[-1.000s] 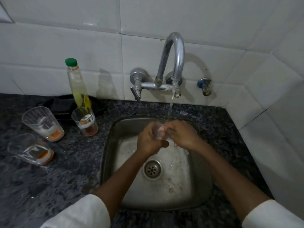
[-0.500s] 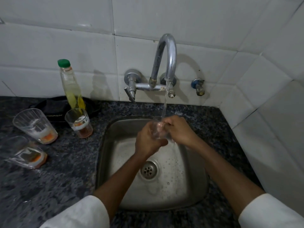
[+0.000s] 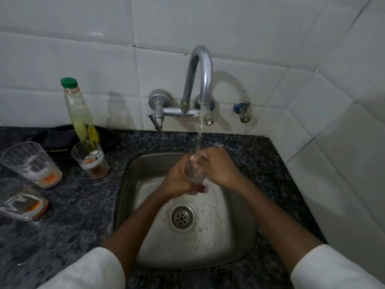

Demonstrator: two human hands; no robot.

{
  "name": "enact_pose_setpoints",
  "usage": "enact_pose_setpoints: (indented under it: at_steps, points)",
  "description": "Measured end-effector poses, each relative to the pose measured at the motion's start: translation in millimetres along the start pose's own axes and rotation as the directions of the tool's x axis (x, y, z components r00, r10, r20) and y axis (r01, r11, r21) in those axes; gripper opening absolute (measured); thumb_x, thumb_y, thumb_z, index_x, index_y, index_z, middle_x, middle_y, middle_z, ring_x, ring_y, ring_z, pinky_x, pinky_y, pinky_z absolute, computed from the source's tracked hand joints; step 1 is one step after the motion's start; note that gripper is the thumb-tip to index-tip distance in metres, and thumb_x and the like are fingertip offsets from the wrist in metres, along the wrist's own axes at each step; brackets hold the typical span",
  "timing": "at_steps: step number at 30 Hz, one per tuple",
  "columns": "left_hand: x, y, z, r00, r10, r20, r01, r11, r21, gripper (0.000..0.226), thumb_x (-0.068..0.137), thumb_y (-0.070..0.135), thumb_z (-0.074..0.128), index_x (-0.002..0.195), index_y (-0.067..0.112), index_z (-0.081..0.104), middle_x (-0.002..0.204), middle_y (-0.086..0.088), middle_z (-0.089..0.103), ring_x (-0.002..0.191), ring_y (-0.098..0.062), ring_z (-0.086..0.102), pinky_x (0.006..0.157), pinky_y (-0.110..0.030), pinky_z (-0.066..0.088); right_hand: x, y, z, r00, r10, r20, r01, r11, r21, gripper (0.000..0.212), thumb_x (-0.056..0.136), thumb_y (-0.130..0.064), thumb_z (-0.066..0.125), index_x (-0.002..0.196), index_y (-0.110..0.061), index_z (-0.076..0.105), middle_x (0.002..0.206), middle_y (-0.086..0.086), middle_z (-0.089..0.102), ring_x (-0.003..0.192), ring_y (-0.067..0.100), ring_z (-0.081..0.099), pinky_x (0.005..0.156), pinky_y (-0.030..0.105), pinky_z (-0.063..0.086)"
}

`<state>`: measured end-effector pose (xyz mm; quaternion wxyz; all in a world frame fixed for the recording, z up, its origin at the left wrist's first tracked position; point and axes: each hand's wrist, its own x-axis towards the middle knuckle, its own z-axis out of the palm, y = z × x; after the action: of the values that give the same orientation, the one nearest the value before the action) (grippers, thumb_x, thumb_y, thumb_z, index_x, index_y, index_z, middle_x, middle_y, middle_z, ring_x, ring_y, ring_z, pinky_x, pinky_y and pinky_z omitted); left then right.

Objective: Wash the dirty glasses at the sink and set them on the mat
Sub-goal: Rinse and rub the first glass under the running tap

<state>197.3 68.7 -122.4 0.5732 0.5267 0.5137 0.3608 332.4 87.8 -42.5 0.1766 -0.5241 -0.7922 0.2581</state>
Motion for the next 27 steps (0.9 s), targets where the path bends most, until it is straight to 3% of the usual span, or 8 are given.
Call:
enact_pose_setpoints:
  at_steps: [4, 10, 13, 16, 19, 22, 24, 27]
  points:
    - [-5, 1, -21, 0.945, -0.083, 0.316, 0.179, 0.941, -0.287, 0.055, 0.065, -0.005, 0.07, 0.118, 0.008, 0.061, 0.112, -0.014, 0.069, 0.105, -0.032, 0.067, 0.085, -0.047, 0.059, -5, 2, -4, 0.983, -0.179, 0.029, 0.178, 0.984, 0.013, 0.039, 0.095, -0.036, 0.045, 0.068, -0.017, 0.065, 0.062, -0.004, 0.063, 0.057, 0.009, 0.06, 0.058, 0.028, 0.045]
    - [-2, -7, 28, 0.927, 0.069, -0.368, 0.031, 0.965, 0.259, 0.057, 0.054, 0.025, 0.089, 0.103, 0.029, 0.058, 0.092, 0.008, 0.071, 0.08, -0.012, 0.07, 0.071, -0.041, 0.061, 1, 8, 12, 0.984, 0.142, -0.109, -0.141, 0.99, 0.018, 0.031, 0.099, -0.02, 0.052, 0.08, -0.006, 0.072, 0.081, 0.009, 0.075, 0.07, 0.018, 0.069, 0.071, 0.03, 0.055]
    - [-6, -7, 8, 0.997, -0.03, -0.065, 0.029, 0.999, -0.02, 0.059, 0.066, 0.007, 0.086, 0.112, 0.03, 0.057, 0.102, 0.006, 0.069, 0.085, -0.002, 0.069, 0.074, -0.036, 0.062, -5, 9, 9, 0.992, -0.012, -0.129, 0.015, 1.0, 0.024, 0.036, 0.098, -0.026, 0.049, 0.077, -0.006, 0.07, 0.071, 0.006, 0.072, 0.064, 0.018, 0.067, 0.067, 0.035, 0.055]
    - [-8, -5, -9, 0.968, -0.1, 0.23, 0.189, 0.893, -0.409, 0.057, 0.074, -0.017, 0.067, 0.117, 0.019, 0.061, 0.103, -0.008, 0.072, 0.096, -0.024, 0.071, 0.078, -0.044, 0.061, -10, 5, 4, 0.976, -0.204, -0.076, 0.202, 0.979, -0.041, 0.039, 0.097, -0.035, 0.042, 0.068, -0.017, 0.059, 0.064, -0.003, 0.064, 0.058, 0.011, 0.061, 0.057, 0.026, 0.046]
    - [-5, -8, 10, 0.985, -0.138, -0.104, 0.121, 0.981, -0.153, 0.053, 0.069, -0.006, 0.078, 0.115, 0.015, 0.063, 0.099, -0.004, 0.071, 0.085, -0.02, 0.071, 0.071, -0.043, 0.062, -3, 5, 9, 0.999, -0.009, -0.049, 0.007, 0.998, -0.059, 0.037, 0.1, -0.029, 0.048, 0.068, -0.017, 0.062, 0.071, 0.003, 0.068, 0.065, 0.019, 0.064, 0.064, 0.031, 0.05]
    - [-4, -24, 30, 0.883, 0.194, -0.428, -0.043, 0.94, 0.338, 0.056, 0.061, 0.022, 0.086, 0.11, 0.027, 0.059, 0.101, 0.01, 0.067, 0.087, -0.01, 0.066, 0.072, -0.035, 0.059, 1, 5, 16, 0.978, 0.192, -0.085, -0.194, 0.981, -0.009, 0.038, 0.099, -0.03, 0.051, 0.082, -0.005, 0.074, 0.082, 0.012, 0.075, 0.076, 0.024, 0.071, 0.077, 0.039, 0.056]
    - [-7, -30, 21, 0.926, 0.196, -0.322, -0.109, 0.957, 0.267, 0.063, 0.061, 0.026, 0.089, 0.115, 0.03, 0.056, 0.106, 0.014, 0.065, 0.096, -0.001, 0.064, 0.077, -0.023, 0.056, -2, 3, 15, 0.983, 0.142, -0.112, -0.144, 0.99, -0.009, 0.039, 0.099, -0.029, 0.05, 0.081, -0.004, 0.073, 0.082, 0.012, 0.075, 0.074, 0.021, 0.069, 0.073, 0.032, 0.053]
    - [-16, -26, -5, 0.989, -0.056, 0.137, 0.102, 0.927, -0.361, 0.071, 0.068, -0.001, 0.083, 0.127, 0.029, 0.057, 0.126, 0.0, 0.067, 0.116, -0.018, 0.065, 0.091, -0.034, 0.058, -9, 2, 12, 0.984, -0.11, -0.139, 0.1, 0.992, -0.08, 0.046, 0.096, -0.042, 0.043, 0.073, -0.01, 0.066, 0.069, 0.006, 0.068, 0.062, 0.017, 0.061, 0.059, 0.029, 0.041]
